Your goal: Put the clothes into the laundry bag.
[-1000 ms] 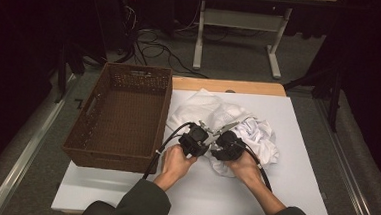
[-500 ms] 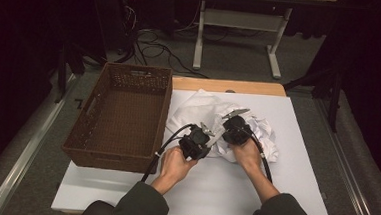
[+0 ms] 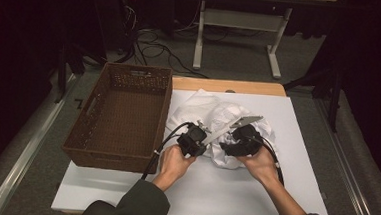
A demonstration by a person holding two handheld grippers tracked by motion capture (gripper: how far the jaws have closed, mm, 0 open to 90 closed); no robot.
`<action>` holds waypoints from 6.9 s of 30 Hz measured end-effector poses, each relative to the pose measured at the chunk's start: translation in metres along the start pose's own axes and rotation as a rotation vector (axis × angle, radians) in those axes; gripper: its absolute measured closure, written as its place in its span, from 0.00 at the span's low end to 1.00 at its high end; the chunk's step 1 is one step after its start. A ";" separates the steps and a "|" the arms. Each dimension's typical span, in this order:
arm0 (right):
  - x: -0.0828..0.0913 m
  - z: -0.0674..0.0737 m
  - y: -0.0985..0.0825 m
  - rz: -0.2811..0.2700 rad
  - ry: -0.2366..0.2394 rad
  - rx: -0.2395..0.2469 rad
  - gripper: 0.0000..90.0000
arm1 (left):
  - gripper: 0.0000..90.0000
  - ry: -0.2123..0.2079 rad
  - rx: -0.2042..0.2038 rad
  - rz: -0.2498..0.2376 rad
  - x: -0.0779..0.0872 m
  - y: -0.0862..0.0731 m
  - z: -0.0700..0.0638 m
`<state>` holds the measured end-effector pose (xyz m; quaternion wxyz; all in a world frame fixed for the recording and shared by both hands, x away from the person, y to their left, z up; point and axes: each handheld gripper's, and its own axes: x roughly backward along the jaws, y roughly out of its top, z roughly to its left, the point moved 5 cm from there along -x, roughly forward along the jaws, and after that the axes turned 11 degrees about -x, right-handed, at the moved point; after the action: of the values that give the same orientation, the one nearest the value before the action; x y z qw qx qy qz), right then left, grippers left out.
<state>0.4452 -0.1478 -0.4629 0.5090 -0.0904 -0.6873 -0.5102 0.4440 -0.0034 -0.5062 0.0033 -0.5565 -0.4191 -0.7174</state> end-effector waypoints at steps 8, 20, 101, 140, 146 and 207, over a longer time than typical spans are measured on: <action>-0.023 0.009 -0.028 0.106 0.008 0.058 0.34 | 0.94 -0.011 0.014 -0.014 0.001 0.002 -0.002; -0.048 -0.006 -0.013 0.093 -0.030 0.014 0.96 | 0.95 -0.032 -0.041 -0.025 0.005 0.006 -0.013; 0.023 -0.109 -0.015 0.001 -0.193 -0.238 0.77 | 0.94 0.112 0.029 0.078 -0.009 -0.026 0.002; 0.012 -0.037 -0.029 -0.011 -0.039 -0.057 0.66 | 0.78 0.120 0.012 -0.011 -0.002 -0.007 0.000; -0.003 -0.019 -0.018 -0.001 -0.040 -0.003 0.61 | 0.91 0.096 0.003 -0.027 -0.003 -0.003 -0.003; -0.039 -0.009 -0.001 0.051 -0.088 -0.015 0.63 | 0.93 0.061 -0.017 -0.036 0.009 -0.012 -0.005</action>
<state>0.4684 -0.1404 -0.4951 0.4904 -0.1339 -0.7025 -0.4980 0.4304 0.0058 -0.5062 -0.0015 -0.5270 -0.4225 -0.7374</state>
